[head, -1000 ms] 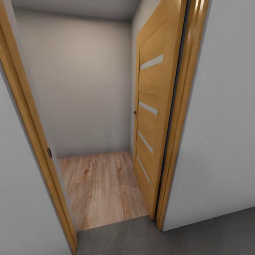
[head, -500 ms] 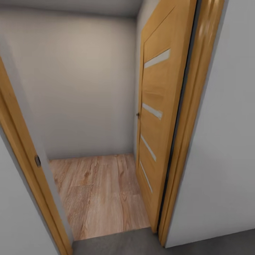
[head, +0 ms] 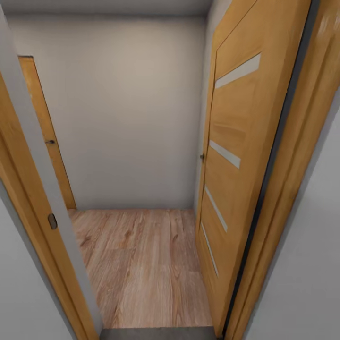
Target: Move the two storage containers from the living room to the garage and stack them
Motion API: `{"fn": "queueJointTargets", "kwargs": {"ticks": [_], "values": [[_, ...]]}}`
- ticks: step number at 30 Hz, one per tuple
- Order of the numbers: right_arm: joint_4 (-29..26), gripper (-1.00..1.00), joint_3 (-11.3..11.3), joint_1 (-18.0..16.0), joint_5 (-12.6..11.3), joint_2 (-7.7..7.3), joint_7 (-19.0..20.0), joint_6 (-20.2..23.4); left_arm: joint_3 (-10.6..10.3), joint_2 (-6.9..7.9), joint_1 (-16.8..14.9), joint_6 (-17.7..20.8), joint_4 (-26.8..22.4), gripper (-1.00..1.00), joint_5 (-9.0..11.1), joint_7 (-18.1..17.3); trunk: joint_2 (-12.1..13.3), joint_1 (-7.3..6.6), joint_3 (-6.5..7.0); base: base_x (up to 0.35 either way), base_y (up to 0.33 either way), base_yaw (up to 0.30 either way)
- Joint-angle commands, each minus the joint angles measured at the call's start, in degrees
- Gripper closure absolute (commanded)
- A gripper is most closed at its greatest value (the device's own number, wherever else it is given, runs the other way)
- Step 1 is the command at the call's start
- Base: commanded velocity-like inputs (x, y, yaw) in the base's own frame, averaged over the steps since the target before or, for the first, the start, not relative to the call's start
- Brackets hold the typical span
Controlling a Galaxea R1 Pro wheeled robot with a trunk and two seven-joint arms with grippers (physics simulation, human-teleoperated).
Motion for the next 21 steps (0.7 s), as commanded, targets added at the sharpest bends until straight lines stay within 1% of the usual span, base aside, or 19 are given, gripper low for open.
{"fn": "queueJointTargets", "kwargs": {"ticks": [1,14,17,21], "values": [[0.18,-1.00,0.51,-0.07,-0.54,0.02,-0.02,-0.38,-0.49,-0.01,-0.05,-0.14,0.03,-1.00,0.43,0.15,-0.04,0.03,-0.07,0.292,-0.146,0.272],[0.18,-1.00,0.58,-0.07,-0.54,0.02,-0.02,-0.44,-0.49,-0.01,-0.05,-0.14,0.06,-1.00,0.43,0.21,-0.04,0.03,-0.07,0.273,-0.143,0.272],[0.18,-1.00,0.58,-0.07,-0.54,0.02,-0.02,-0.44,-0.49,0.02,-0.05,-0.14,0.04,-1.00,0.43,0.19,-0.04,0.03,-0.07,0.191,-0.072,0.272],[0.18,-1.00,0.58,-0.07,-0.54,0.02,-0.02,-0.44,-0.49,0.03,-0.05,-0.14,0.03,-1.00,0.43,0.19,-0.04,0.03,-0.07,0.070,-0.019,0.272]]}}
